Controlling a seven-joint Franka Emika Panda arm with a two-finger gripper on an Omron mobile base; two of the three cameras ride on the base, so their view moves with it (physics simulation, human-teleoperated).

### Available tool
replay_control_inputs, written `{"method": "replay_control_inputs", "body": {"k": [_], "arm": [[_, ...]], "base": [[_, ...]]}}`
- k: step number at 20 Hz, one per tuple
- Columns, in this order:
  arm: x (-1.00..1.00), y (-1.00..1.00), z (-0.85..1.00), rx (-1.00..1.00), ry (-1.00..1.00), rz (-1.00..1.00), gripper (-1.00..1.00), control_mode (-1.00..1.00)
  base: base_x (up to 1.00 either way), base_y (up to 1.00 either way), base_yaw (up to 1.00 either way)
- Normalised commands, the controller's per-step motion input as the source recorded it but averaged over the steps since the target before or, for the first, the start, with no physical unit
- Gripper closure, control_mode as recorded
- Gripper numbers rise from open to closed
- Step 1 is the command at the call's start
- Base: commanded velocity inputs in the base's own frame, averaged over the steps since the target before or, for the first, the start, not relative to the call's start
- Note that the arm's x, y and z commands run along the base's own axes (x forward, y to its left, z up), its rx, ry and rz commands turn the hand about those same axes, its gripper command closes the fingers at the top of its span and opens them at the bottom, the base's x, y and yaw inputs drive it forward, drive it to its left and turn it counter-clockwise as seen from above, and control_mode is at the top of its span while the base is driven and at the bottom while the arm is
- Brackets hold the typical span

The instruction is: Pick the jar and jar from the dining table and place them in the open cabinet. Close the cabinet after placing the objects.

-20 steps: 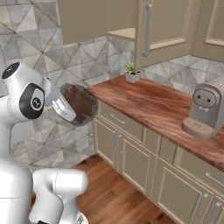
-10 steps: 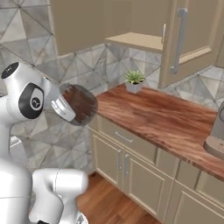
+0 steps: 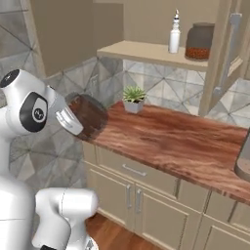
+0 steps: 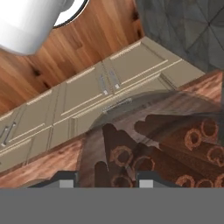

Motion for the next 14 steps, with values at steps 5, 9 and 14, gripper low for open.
{"method": "replay_control_inputs", "body": {"k": [5, 9, 14], "arm": [[0.00, 0.00, 0.00, 0.00, 0.00, 0.00, 1.00, 1.00], [0.00, 0.00, 0.00, 0.00, 0.00, 0.00, 1.00, 1.00], [0.00, 0.00, 0.00, 0.00, 0.00, 0.00, 1.00, 1.00]], "base": [[0.64, 0.37, -0.43], [0.48, 0.25, -0.41], [0.40, 0.11, -0.39]]}}
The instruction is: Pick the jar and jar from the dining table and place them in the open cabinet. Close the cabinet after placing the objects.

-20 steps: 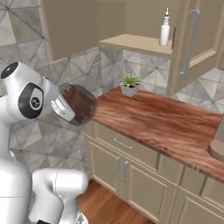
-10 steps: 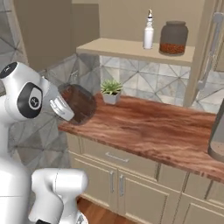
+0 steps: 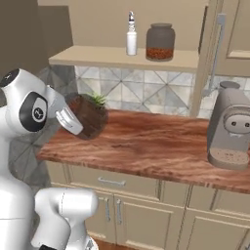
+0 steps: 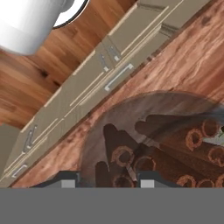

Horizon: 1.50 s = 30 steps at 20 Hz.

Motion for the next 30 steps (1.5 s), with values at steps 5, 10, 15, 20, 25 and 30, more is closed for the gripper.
{"method": "replay_control_inputs", "body": {"k": [5, 10, 15, 20, 25, 30], "arm": [[0.00, 0.00, 0.00, 0.00, 0.00, 0.00, 1.00, 1.00], [0.00, 0.00, 0.00, 0.00, 0.00, 0.00, 1.00, 1.00], [0.00, 0.00, 0.00, 0.00, 0.00, 0.00, 1.00, 1.00], [0.00, 0.00, 0.00, 0.00, 0.00, 0.00, 1.00, 1.00], [0.00, 0.00, 0.00, 0.00, 0.00, 0.00, 1.00, 1.00], [0.00, 0.00, 0.00, 0.00, 0.00, 0.00, 1.00, 1.00]], "base": [[0.54, 0.05, -0.31], [0.78, 0.12, -0.20], [0.64, 0.31, -0.11], [0.06, 0.40, -0.01], [-0.24, 0.30, 0.00], [-0.16, 0.05, 0.00]]}}
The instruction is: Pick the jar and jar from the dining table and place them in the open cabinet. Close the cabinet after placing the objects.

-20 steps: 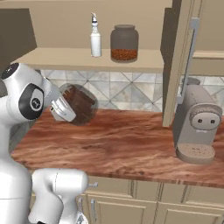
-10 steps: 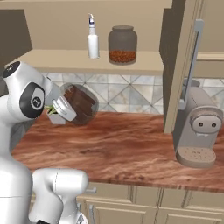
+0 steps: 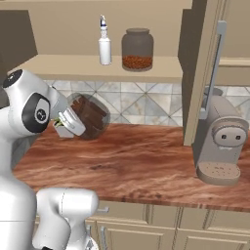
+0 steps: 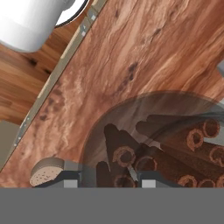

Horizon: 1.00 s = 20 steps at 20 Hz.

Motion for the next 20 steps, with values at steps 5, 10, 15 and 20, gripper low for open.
{"method": "replay_control_inputs", "body": {"k": [5, 10, 15, 20], "arm": [[0.00, 0.00, 0.00, 0.00, 0.00, 0.00, 1.00, 1.00], [0.00, 0.00, 0.00, 0.00, 0.00, 0.00, 1.00, 1.00], [0.00, 0.00, 0.00, 0.00, 0.00, 0.00, 1.00, 1.00], [0.01, 0.20, 0.00, 0.00, -0.01, -0.01, 1.00, -1.00]], "base": [[0.00, 0.02, 0.00], [0.00, 0.00, 0.00], [0.00, 0.00, 0.00], [0.00, 0.00, 0.00]]}}
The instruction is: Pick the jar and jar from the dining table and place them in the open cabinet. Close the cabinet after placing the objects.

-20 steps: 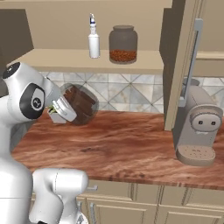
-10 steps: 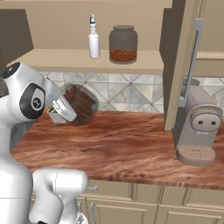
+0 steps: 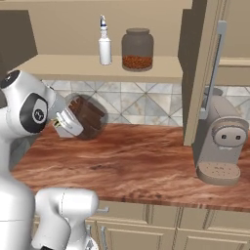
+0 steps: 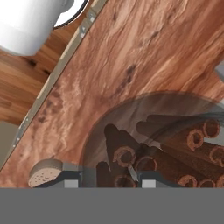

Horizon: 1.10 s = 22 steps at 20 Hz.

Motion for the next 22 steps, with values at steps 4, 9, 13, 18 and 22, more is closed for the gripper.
{"method": "replay_control_inputs", "body": {"k": [4, 9, 13, 18, 22], "arm": [[0.00, 0.38, 0.00, 0.00, -0.05, -0.10, 1.00, -1.00], [-0.29, 0.34, 0.00, 0.00, -0.14, -0.05, 1.00, -1.00], [-0.37, 0.08, 0.07, 0.00, -0.28, 0.00, 1.00, -1.00], [-0.08, 0.00, 0.14, 0.03, -0.25, 0.00, 1.00, -1.00], [0.05, -0.01, 0.23, 0.18, -0.09, -0.03, 1.00, -1.00]], "base": [[0.00, 0.00, 0.00], [0.00, 0.00, 0.00], [0.00, 0.00, 0.00], [0.00, 0.00, 0.00], [0.00, 0.00, 0.00]]}}
